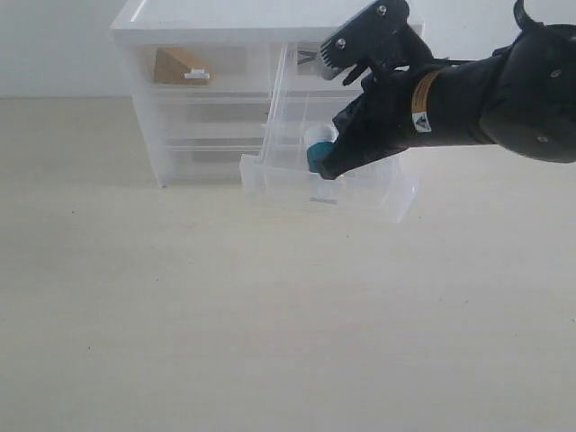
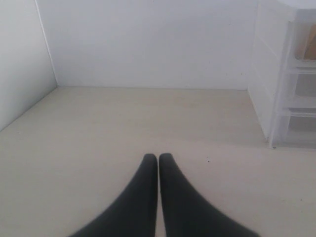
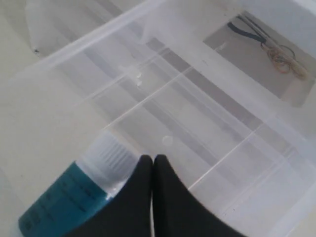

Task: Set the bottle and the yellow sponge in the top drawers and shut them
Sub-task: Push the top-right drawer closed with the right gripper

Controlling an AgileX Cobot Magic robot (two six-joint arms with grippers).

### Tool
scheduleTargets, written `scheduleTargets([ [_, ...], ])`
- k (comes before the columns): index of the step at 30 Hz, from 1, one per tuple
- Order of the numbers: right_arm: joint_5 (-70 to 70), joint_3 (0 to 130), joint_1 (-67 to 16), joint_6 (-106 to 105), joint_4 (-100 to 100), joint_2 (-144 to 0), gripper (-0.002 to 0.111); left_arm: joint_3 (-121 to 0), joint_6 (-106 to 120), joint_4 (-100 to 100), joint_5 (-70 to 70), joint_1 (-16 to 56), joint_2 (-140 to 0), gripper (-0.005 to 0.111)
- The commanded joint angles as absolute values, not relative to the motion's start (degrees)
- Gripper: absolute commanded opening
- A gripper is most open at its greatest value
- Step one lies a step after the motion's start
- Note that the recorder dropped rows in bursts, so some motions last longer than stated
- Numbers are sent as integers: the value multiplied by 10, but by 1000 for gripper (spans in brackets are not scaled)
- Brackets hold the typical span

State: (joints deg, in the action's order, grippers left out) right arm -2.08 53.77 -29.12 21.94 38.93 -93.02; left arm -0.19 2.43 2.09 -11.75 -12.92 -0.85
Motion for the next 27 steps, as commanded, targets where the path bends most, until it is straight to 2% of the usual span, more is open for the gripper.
scheduleTargets([
  [1, 7, 542, -293, 247, 387, -914, 0, 0, 19, 25, -115, -128, -11, 4],
  [4, 58, 517, -327, 249, 387, -856, 0, 0, 19, 25, -115, -128, -11, 4],
  [7, 53, 459, -387, 229, 388, -777, 0, 0, 19, 25, -115, -128, -11, 4],
  [11, 27, 392, -437, 215, 389, -743, 0, 0, 19, 25, -115, -128, -11, 4],
  [15, 47, 391, -430, 213, 391, -788, 0, 0, 19, 25, -115, -128, -11, 4],
  [21, 59, 450, -376, 210, 395, -856, 0, 0, 19, 25, -115, -128, -11, 4],
  [27, 78, 488, -365, 206, 406, -864, 0, 0, 19, 25, -115, -128, -11, 4],
])
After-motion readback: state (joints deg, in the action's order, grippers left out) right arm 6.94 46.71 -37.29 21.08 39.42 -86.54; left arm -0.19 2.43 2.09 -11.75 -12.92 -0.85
